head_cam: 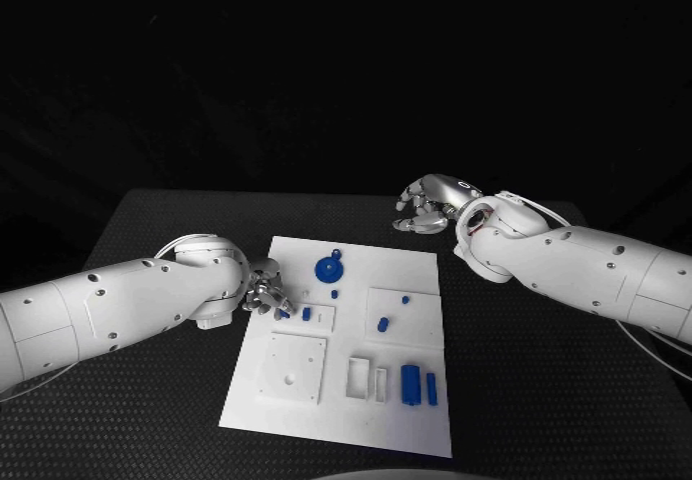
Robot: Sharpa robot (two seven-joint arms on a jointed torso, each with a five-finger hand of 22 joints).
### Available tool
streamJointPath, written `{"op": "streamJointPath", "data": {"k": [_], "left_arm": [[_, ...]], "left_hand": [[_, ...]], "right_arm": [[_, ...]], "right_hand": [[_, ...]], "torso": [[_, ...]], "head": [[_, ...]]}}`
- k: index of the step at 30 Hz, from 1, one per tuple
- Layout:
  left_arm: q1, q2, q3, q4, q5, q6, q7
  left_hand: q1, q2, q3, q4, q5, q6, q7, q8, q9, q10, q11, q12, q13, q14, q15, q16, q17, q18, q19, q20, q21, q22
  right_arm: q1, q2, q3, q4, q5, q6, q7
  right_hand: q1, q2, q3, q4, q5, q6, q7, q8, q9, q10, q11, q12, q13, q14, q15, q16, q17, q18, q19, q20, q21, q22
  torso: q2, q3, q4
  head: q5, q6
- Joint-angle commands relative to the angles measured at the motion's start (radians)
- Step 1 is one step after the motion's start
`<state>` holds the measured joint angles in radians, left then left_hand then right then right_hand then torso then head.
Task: Assemble the parts on the task board
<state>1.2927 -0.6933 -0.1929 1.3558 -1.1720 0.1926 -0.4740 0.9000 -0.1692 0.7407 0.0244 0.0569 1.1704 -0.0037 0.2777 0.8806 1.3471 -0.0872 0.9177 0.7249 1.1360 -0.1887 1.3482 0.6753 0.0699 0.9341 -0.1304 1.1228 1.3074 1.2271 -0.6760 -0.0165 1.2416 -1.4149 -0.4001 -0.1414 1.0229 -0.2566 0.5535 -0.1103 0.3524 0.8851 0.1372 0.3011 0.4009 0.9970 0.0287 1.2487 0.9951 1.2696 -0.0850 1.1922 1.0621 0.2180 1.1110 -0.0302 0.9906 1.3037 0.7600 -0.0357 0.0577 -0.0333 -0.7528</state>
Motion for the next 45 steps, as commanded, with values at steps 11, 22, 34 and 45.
{"op": "streamJointPath", "data": {"k": [11, 22, 34, 45], "left_arm": [[-0.011, -0.003, -0.006, 0.002, 0.002, 0.001, -0.006], [-0.011, 0.001, -0.006, 0.002, -0.046, -0.003, -0.002], [-0.011, 0.012, -0.006, 0.026, -0.183, 0.026, 0.009], [-0.011, 0.013, -0.008, 0.05, -0.246, 0.027, -0.006]], "left_hand": [[0.059, 0.126, 0.041, -0.13, 0.023, -0.035, 0.032, -0.008, -0.01, -0.007, 0.001, 0.005, -0.007, -0.005, 0.003, 0.002, 0.0, 0.001, -0.005, -0.133, -0.002, 0.013], [0.077, 0.138, 0.043, -0.132, -0.006, -0.036, 0.03, -0.006, -0.007, -0.008, 0.003, 0.007, -0.006, -0.003, 0.004, 0.004, 0.001, -0.002, -0.001, -0.131, -0.001, 0.013], [0.102, 0.128, 0.038, -0.144, -0.006, -0.03, 0.025, 0.005, 0.004, -0.002, -0.003, 0.014, -0.005, 0.004, 0.002, 0.011, 0.003, -0.002, 0.003, -0.132, 0.002, 0.014], [0.106, 0.127, 0.036, -0.143, -0.006, -0.028, 0.024, 0.007, 0.006, 0.001, -0.004, 0.015, -0.005, 0.007, 0.001, 0.012, 0.003, -0.002, 0.004, -0.132, 0.003, 0.014]], "right_arm": [[-0.001, 0.001, 0.0, 0.0, -0.008, 0.017, 0.0], [-0.001, 0.002, 0.0, 0.0, -0.008, 0.02, 0.0], [-0.003, 0.002, 0.0, 0.001, -0.008, 0.023, 0.0], [-0.003, 0.0, 0.0, 0.003, -0.008, 0.023, 0.001]], "right_hand": [[-0.009, 0.001, -0.003, 0.001, 0.004, -0.003, 0.007, -0.004, -0.001, -0.004, 0.002, 0.005, -0.001, 0.004, 0.006, -0.004, -0.001, 0.044, 0.004, -0.003, -0.006, 0.001], [-0.009, 0.001, -0.003, 0.001, 0.004, -0.002, 0.007, -0.004, -0.001, -0.004, 0.002, 0.005, -0.002, 0.004, 0.006, -0.004, -0.001, 0.044, 0.005, -0.003, -0.006, 0.001], [-0.01, 0.002, -0.004, 0.002, 0.004, -0.003, 0.007, -0.004, -0.001, -0.004, 0.002, 0.005, -0.002, 0.004, 0.006, -0.004, -0.001, 0.044, 0.005, -0.003, -0.006, 0.001], [-0.01, 0.002, -0.004, 0.002, 0.004, -0.003, 0.007, -0.004, -0.001, -0.005, 0.002, 0.005, -0.002, 0.004, 0.006, -0.004, -0.001, 0.044, 0.005, -0.003, -0.006, 0.001]], "torso": [[0.0, 0.0003, -0.0008], [0.0, 0.0003, -0.0006], [0.0, 0.0005, -0.0011], [0.001, 0.0009, -0.0007]], "head": [[0.002, 0.003], [0.004, 0.002], [0.004, 0.0], [0.004, -0.001]]}}
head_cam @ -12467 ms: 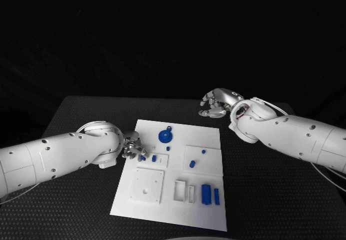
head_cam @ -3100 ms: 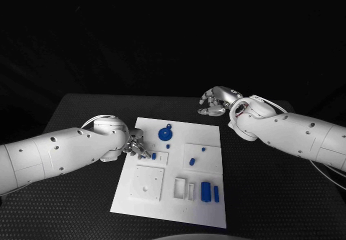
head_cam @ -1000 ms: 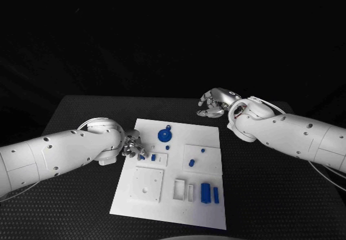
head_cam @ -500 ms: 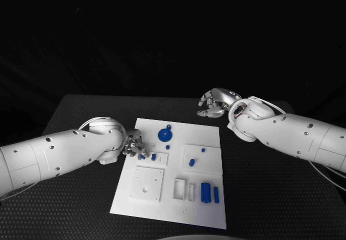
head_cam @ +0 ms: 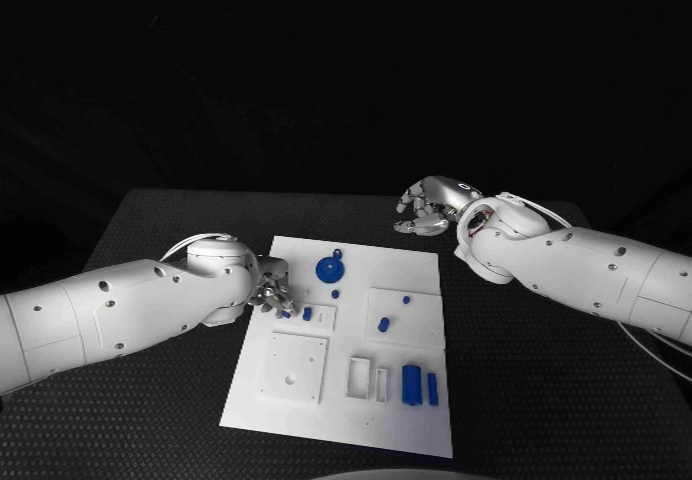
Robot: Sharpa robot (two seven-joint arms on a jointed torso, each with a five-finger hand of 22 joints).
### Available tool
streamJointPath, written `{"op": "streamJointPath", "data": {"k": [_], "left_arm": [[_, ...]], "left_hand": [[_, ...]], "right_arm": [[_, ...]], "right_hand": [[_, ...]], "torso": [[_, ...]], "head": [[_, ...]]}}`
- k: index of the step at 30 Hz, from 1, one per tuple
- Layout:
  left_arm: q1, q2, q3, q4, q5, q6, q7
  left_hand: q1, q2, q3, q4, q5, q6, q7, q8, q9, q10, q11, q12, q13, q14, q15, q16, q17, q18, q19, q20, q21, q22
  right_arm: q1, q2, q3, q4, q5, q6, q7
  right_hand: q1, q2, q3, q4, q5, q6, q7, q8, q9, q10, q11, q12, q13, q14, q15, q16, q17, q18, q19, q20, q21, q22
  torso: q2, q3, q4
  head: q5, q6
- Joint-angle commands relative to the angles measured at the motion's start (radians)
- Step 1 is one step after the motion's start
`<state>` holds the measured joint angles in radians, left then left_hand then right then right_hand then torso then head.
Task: Assemble the parts on the task board
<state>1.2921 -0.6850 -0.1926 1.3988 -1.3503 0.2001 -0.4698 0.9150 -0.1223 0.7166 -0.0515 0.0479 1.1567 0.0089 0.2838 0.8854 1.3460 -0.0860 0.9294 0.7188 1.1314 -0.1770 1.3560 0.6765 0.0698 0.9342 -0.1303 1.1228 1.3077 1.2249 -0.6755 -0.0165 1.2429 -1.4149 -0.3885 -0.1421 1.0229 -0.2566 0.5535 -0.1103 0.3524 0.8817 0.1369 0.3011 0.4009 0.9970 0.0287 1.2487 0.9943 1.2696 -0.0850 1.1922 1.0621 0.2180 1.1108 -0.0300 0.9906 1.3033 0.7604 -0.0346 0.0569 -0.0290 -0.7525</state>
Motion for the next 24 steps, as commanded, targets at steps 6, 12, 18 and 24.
{"op": "streamJointPath", "data": {"k": [6, 12, 18, 24], "left_arm": [[-0.011, 0.0, -0.009, 0.015, -0.069, 0.02, -0.018], [-0.011, -0.006, -0.01, 0.031, -0.04, 0.031, -0.025], [-0.011, -0.007, -0.011, 0.039, -0.001, 0.02, -0.029], [-0.011, -0.007, -0.011, 0.032, 0.006, 0.009, -0.03]], "left_hand": [[0.092, 0.08, 0.059, -0.065, 0.003, -0.011, 0.009, 0.003, 0.002, 0.006, -0.007, 0.005, 0.001, 0.015, -0.011, 0.007, 0.002, -0.002, 0.007, -0.133, 0.004, 0.013], [0.087, 0.081, 0.054, -0.06, 0.003, -0.008, 0.009, 0.005, 0.003, 0.01, -0.008, 0.006, 0.0, 0.019, -0.013, 0.008, 0.002, -0.002, 0.009, -0.133, 0.005, 0.013], [0.08, 0.084, 0.048, -0.056, 0.005, 0.0, 0.006, 0.009, 0.004, 0.014, -0.009, 0.005, -0.001, 0.022, -0.014, 0.009, 0.001, -0.002, 0.011, -0.133, 0.005, 0.012], [0.045, 0.066, 0.036, -0.027, 0.004, 0.006, 0.007, 0.006, -0.002, 0.02, -0.008, 0.002, -0.006, 0.024, -0.016, 0.006, -0.001, -0.002, 0.013, -0.133, 0.003, 0.01]], "right_arm": [[-0.001, -0.002, 0.0, 0.004, -0.008, 0.011, 0.001], [-0.001, -0.004, 0.0, 0.006, -0.008, 0.012, 0.001], [-0.001, -0.005, 0.0, 0.008, -0.008, 0.011, 0.0], [-0.001, -0.005, 0.0, 0.008, -0.008, 0.01, 0.0]], "right_hand": [[-0.01, 0.002, -0.004, 0.002, 0.005, 0.001, 0.007, -0.004, -0.001, -0.004, 0.002, 0.006, -0.001, 0.004, 0.006, -0.004, -0.001, 0.044, 0.005, -0.003, -0.006, 0.002], [-0.01, 0.002, -0.004, 0.001, 0.005, 0.001, 0.007, -0.004, -0.001, -0.005, 0.002, 0.006, -0.001, 0.004, 0.006, -0.004, -0.001, 0.044, 0.005, -0.003, -0.006, 0.002], [-0.009, 0.002, -0.004, 0.001, 0.005, 0.001, 0.007, -0.004, -0.001, -0.005, 0.002, 0.006, -0.001, 0.004, 0.006, -0.004, -0.001, 0.044, 0.005, -0.003, -0.006, 0.002], [-0.008, 0.002, -0.003, 0.0, 0.008, 0.001, 0.007, -0.004, -0.001, -0.005, 0.002, 0.006, -0.002, 0.004, 0.006, -0.004, -0.001, 0.044, 0.005, -0.003, -0.006, 0.002]], "torso": [[0.0, 0.0002, 0.0002], [0.0, 0.0, 0.0005], [0.0, 0.0002, -0.0003], [0.0, -0.0007, 0.0008]], "head": [[0.0, 0.0], [0.0, -0.001], [0.003, -0.001], [0.001, -0.001]]}}
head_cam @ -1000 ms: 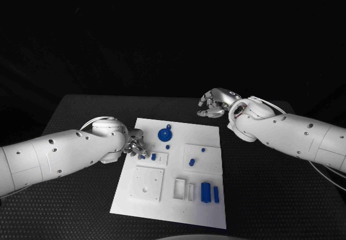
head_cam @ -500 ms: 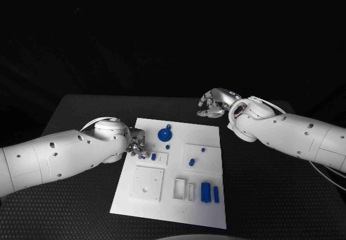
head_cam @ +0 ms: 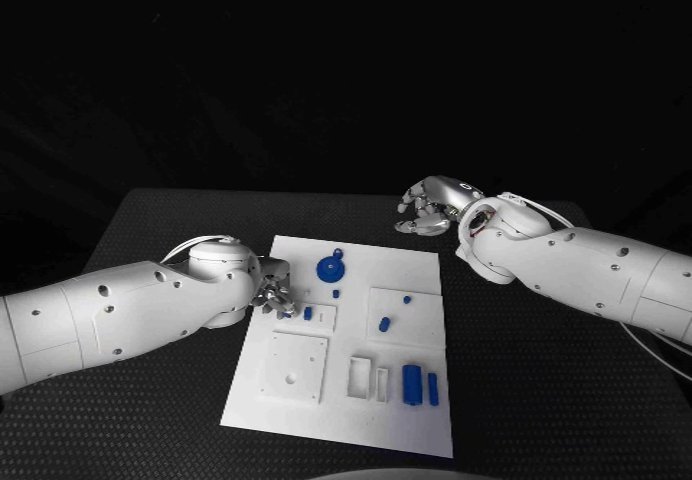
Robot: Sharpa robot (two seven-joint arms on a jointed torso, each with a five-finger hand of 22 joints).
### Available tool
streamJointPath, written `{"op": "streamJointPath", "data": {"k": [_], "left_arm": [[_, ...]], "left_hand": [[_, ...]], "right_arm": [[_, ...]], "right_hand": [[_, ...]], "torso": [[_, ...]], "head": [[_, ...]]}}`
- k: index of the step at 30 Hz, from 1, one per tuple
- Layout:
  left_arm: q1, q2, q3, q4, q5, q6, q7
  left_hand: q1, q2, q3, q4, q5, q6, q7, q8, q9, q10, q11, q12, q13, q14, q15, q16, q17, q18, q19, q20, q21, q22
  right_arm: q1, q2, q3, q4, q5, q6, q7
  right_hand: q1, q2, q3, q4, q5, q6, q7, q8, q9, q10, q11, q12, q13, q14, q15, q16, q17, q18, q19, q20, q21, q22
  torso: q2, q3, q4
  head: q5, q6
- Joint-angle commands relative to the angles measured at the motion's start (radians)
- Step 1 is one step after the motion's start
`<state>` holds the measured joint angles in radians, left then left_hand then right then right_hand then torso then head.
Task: Assemble the parts on the task board
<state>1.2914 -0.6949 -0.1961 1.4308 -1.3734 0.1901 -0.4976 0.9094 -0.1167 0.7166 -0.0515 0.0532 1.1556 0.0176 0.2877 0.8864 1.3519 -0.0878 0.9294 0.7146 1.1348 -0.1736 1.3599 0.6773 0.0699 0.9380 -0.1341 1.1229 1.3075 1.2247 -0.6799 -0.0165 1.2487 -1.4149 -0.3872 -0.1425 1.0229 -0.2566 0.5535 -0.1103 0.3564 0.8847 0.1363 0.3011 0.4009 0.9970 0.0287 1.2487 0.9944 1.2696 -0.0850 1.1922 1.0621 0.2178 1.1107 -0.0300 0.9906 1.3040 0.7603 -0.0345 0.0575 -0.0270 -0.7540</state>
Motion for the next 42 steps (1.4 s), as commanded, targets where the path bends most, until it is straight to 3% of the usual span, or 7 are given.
{"op": "streamJointPath", "data": {"k": [1, 7, 19, 29, 36, 42], "left_arm": [[-0.011, 0.003, -0.008, -0.003, 0.031, 0.018, -0.003], [-0.011, 0.004, -0.008, -0.018, 0.031, 0.013, -0.007], [-0.011, 0.013, -0.008, -0.039, 0.018, 0.0, -0.011], [-0.011, 0.012, -0.008, -0.043, 0.013, 0.012, -0.015], [-0.011, 0.011, -0.008, -0.043, 0.013, 0.009, -0.015], [-0.01, -0.003, -0.003, -0.045, 0.019, -0.042, -0.001]], "left_hand": [[0.04, 0.047, 0.031, -0.019, -0.002, 0.003, -0.001, -0.001, -0.005, 0.015, -0.005, 0.001, -0.002, 0.02, -0.019, 0.001, -0.002, -0.002, 0.01, -0.129, 0.002, 0.011], [-0.038, -0.05, 0.011, 0.055, -0.004, -0.02, 0.007, -0.023, -0.022, 0.012, 0.001, -0.004, -0.006, 0.018, -0.016, -0.004, -0.004, -0.001, 0.012, -0.131, -0.003, 0.007], [-0.1, -0.132, 0.037, 0.169, -0.005, -0.035, 0.013, -0.037, -0.038, 0.006, 0.006, -0.003, -0.004, 0.015, -0.011, -0.008, -0.005, 0.004, 0.017, -0.133, -0.005, 0.004], [-0.111, -0.171, 0.032, 0.196, -0.005, -0.042, 0.015, -0.04, -0.041, 0.001, 0.009, -0.002, -0.002, 0.013, -0.009, -0.008, -0.005, 0.005, 0.015, -0.133, -0.004, 0.006], [-0.11, -0.174, 0.029, 0.197, -0.005, -0.042, 0.015, -0.04, -0.041, 0.0, 0.009, -0.001, -0.001, 0.012, -0.009, -0.008, -0.004, 0.005, 0.014, -0.133, -0.004, 0.006], [-0.109, -0.174, 0.029, 0.197, -0.005, -0.041, 0.015, -0.039, -0.041, -0.001, 0.009, -0.001, -0.001, 0.012, -0.009, -0.008, -0.004, 0.006, 0.014, -0.133, -0.004, 0.006]], "right_arm": [[0.0, -0.001, 0.0, 0.001, -0.008, 0.008, 0.0], [0.0, -0.001, 0.0, 0.001, -0.008, 0.008, 0.0], [0.0, 0.0, 0.0, 0.001, -0.008, 0.007, 0.001], [0.0, -0.001, 0.0, -0.001, -0.008, 0.008, 0.0], [0.0, 0.0, 0.0, -0.001, -0.008, 0.008, 0.001], [0.0, 0.001, 0.0, -0.002, -0.008, 0.006, 0.001]], "right_hand": [[-0.008, 0.002, -0.003, 0.0, 0.005, -0.002, 0.007, -0.004, -0.001, -0.005, 0.002, 0.006, -0.002, 0.004, 0.006, -0.004, -0.001, 0.044, 0.005, -0.003, -0.006, 0.001], [-0.008, 0.001, -0.003, 0.0, 0.008, -0.003, 0.008, -0.004, -0.001, -0.005, 0.002, 0.006, -0.002, 0.004, 0.006, -0.004, -0.001, 0.044, 0.005, -0.003, -0.006, 0.001], [-0.01, 0.001, -0.004, 0.001, 0.011, -0.003, 0.008, -0.004, -0.001, -0.005, 0.002, 0.006, -0.002, 0.004, 0.006, -0.004, -0.001, 0.044, 0.005, -0.003, -0.006, 0.001], [-0.011, 0.001, -0.004, 0.001, 0.012, -0.003, 0.008, -0.004, -0.001, -0.005, 0.002, 0.006, -0.002, 0.004, 0.006, -0.004, -0.001, 0.044, 0.005, -0.003, -0.006, 0.001], [-0.011, 0.001, -0.005, 0.001, 0.013, -0.003, 0.008, -0.004, -0.001, -0.005, 0.002, 0.006, -0.003, 0.004, 0.006, -0.004, -0.001, 0.044, 0.005, -0.003, -0.006, 0.001], [-0.012, 0.001, -0.005, 0.001, 0.013, -0.003, 0.008, -0.004, -0.001, -0.005, 0.002, 0.006, -0.003, 0.004, 0.006, -0.004, -0.001, 0.044, 0.005, -0.003, -0.006, 0.001]], "torso": [[0.0, -0.0006, 0.0], [0.0, -0.0007, 0.0002], [0.0, -0.001, -0.0004], [0.0, -0.0012, 0.0004], [0.0, -0.0013, 0.0001], [0.0, -0.0012, -0.0004]], "head": [[0.0, 0.001], [-0.001, 0.001], [-0.003, 0.003], [-0.004, 0.004], [-0.004, 0.004], [-0.004, 0.009]]}}
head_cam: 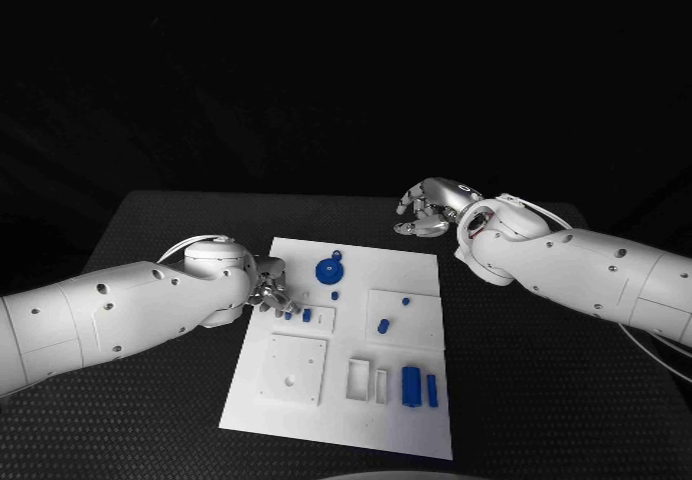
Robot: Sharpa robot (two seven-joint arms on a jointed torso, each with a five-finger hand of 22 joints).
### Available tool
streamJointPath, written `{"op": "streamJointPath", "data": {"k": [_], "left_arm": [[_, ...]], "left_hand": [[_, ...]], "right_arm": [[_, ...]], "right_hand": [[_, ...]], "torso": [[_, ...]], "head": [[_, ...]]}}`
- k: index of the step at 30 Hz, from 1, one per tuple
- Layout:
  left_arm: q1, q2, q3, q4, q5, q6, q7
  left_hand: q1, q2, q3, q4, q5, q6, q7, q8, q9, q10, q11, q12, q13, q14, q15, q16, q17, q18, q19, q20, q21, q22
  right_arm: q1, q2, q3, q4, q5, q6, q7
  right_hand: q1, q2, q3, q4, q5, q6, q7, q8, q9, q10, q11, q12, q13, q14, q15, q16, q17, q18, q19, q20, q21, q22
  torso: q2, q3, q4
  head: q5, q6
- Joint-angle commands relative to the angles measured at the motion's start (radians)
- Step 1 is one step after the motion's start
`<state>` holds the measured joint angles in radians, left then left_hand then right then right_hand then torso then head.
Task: Assemble the parts on the task board
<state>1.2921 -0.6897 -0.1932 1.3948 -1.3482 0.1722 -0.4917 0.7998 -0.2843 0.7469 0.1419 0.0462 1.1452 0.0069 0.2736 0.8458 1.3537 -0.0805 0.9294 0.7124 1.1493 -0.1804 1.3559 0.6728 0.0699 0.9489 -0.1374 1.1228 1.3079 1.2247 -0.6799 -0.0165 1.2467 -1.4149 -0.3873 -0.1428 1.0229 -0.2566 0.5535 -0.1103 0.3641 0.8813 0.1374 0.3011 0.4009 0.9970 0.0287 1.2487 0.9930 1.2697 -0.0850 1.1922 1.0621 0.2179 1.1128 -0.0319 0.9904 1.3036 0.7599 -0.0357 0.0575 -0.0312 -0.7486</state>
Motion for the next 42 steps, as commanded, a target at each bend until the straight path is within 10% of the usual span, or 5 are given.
{"op": "streamJointPath", "data": {"k": [1, 19, 26, 30, 42], "left_arm": [[-0.011, -0.011, -0.006, -0.009, 0.005, -0.035, -0.003], [-0.009, -0.009, 0.046, -0.053, 0.333, -0.367, 0.207], [-0.015, 0.025, 0.038, -0.039, -0.072, -0.482, 0.39], [-0.017, 0.041, 0.019, -0.038, -0.177, -0.472, 0.421], [-0.031, 0.088, -0.013, -0.065, -0.29, -0.473, 0.512]], "left_hand": [[0.001, -0.006, -0.002, 0.004, 0.002, -0.03, 0.026, -0.025, -0.001, -0.003, 0.001, -0.001, 0.001, -0.003, -0.002, -0.004, 0.0, 0.006, 0.003, -0.13, -0.004, 0.006], [0.116, 0.017, 0.013, -0.056, 0.007, -0.106, 0.069, -0.044, -0.014, -0.147, 0.046, -0.161, -0.078, -0.106, 0.054, -0.151, -0.065, -0.022, -0.095, -0.087, -0.111, -0.036], [0.399, 0.083, 0.029, -0.323, 0.045, -0.174, 0.111, -0.077, -0.07, -0.265, 0.141, -0.452, -0.272, -0.194, 0.162, -0.32, -0.146, -0.03, -0.198, 0.018, -0.228, -0.071], [0.409, 0.032, 0.0, -0.325, 0.005, -0.171, 0.098, -0.078, -0.094, -0.248, 0.152, -0.526, -0.324, -0.193, 0.171, -0.343, -0.152, -0.026, -0.198, 0.028, -0.243, -0.072], [0.413, 0.039, -0.11, -0.324, 0.006, -0.182, 0.084, -0.1, -0.151, -0.226, 0.152, -0.665, -0.403, -0.165, 0.168, -0.358, -0.149, -0.017, -0.18, 0.03, -0.26, -0.069]], "right_arm": [[0.0, 0.002, 0.0, -0.001, -0.008, 0.006, 0.002], [-0.001, 0.0, 0.0, -0.003, -0.008, 0.006, 0.002], [-0.001, -0.002, 0.0, -0.005, -0.004, 0.005, 0.006], [-0.001, 0.0, 0.0, -0.008, 0.004, 0.0, 0.009], [0.0, 0.004, 0.0, -0.009, 0.012, 0.003, 0.016]], "right_hand": [[-0.012, 0.001, -0.005, 0.001, 0.006, 0.0, 0.007, -0.004, -0.001, -0.005, 0.002, 0.006, -0.001, 0.004, 0.006, -0.004, -0.001, 0.044, 0.003, -0.001, -0.006, 0.002], [-0.013, 0.001, -0.005, 0.002, 0.007, 0.0, 0.007, -0.004, -0.001, -0.006, 0.003, 0.006, -0.002, 0.003, 0.006, -0.004, -0.001, 0.044, 0.003, -0.001, -0.006, 0.002], [-0.011, 0.001, -0.004, 0.001, 0.006, -0.002, 0.008, -0.005, -0.002, -0.006, 0.003, 0.006, -0.002, 0.003, 0.007, -0.005, -0.001, 0.044, 0.002, -0.001, -0.007, 0.002], [-0.01, 0.003, -0.003, 0.001, 0.005, -0.003, 0.009, -0.006, -0.002, -0.007, 0.004, 0.006, -0.002, 0.002, 0.008, -0.005, -0.001, 0.044, 0.001, -0.001, -0.008, 0.002], [-0.008, 0.003, 0.014, 0.001, -0.002, -0.016, 0.016, -0.011, -0.005, -0.037, 0.012, -0.02, -0.02, -0.032, 0.016, -0.041, -0.021, 0.044, -0.037, 0.018, -0.037, -0.005]], "torso": [[0.0, -0.0002, -0.0003], [0.001, 0.002, -0.0006], [0.002, 0.001, -0.0002], [0.002, 0.0004, -0.0026], [0.001, 0.0013, -0.0016]], "head": [[0.0, 0.004], [-0.006, 0.019], [-0.007, 0.03], [-0.008, 0.033], [-0.008, 0.047]]}}
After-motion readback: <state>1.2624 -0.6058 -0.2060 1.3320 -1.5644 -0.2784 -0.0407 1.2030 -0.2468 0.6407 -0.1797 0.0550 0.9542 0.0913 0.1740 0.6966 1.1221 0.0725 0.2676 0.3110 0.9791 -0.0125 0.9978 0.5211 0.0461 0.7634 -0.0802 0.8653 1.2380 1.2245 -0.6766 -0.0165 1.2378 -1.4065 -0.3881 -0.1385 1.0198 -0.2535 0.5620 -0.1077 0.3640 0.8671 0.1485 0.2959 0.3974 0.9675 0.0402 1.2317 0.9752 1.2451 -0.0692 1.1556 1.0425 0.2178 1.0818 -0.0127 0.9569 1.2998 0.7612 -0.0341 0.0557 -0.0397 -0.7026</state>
